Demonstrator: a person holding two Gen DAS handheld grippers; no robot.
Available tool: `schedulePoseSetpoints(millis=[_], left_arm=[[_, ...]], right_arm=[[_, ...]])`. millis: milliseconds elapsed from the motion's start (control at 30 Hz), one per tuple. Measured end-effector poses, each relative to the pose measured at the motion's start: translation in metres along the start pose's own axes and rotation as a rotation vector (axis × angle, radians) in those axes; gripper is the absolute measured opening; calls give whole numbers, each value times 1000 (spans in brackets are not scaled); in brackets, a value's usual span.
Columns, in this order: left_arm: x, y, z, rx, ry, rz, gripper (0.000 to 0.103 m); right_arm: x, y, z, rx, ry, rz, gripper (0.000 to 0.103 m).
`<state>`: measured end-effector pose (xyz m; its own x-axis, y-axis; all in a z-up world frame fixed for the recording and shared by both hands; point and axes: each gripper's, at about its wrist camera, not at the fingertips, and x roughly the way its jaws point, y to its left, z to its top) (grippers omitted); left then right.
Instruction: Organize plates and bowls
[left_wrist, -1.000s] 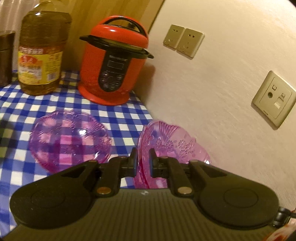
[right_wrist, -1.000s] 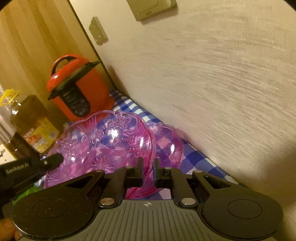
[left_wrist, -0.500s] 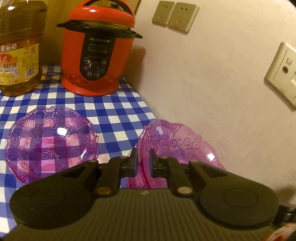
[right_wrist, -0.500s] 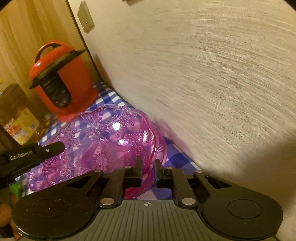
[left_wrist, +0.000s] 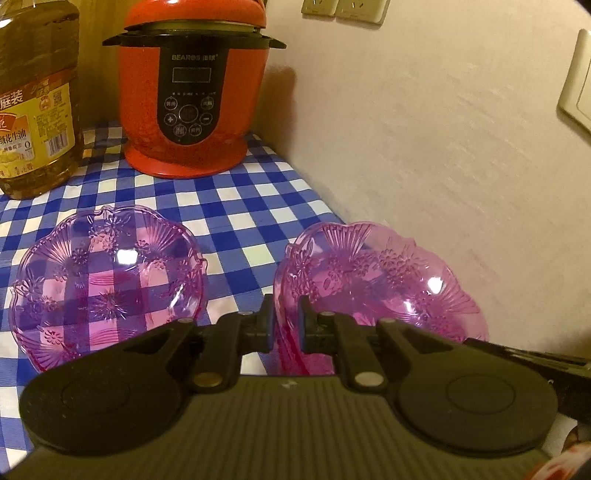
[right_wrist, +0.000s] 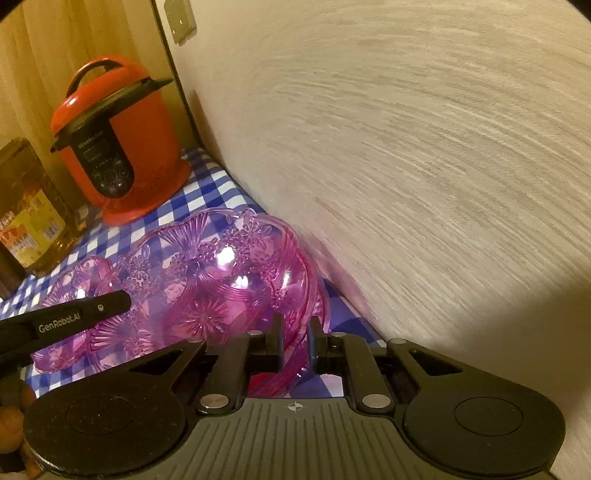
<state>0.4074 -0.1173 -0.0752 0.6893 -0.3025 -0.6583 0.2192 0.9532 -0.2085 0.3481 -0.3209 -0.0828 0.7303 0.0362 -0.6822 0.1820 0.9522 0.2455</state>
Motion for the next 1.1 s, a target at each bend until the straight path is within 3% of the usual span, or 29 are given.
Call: schedulePoseSetpoints(millis=[533, 1000, 1033, 1100], left_arm=[[11, -15, -4, 114, 15, 46, 14], [16, -15, -8, 147, 22, 65, 16], [16, -14, -8, 144, 17, 64, 16], [14, -12, -7, 133, 13, 61, 18]], right_arm=[[12, 8, 0, -68, 10, -42, 13], [17, 10, 0, -93, 8, -59, 14], [16, 10, 0, -92, 2, -60, 15], [14, 9, 0, -80, -12, -60, 28]])
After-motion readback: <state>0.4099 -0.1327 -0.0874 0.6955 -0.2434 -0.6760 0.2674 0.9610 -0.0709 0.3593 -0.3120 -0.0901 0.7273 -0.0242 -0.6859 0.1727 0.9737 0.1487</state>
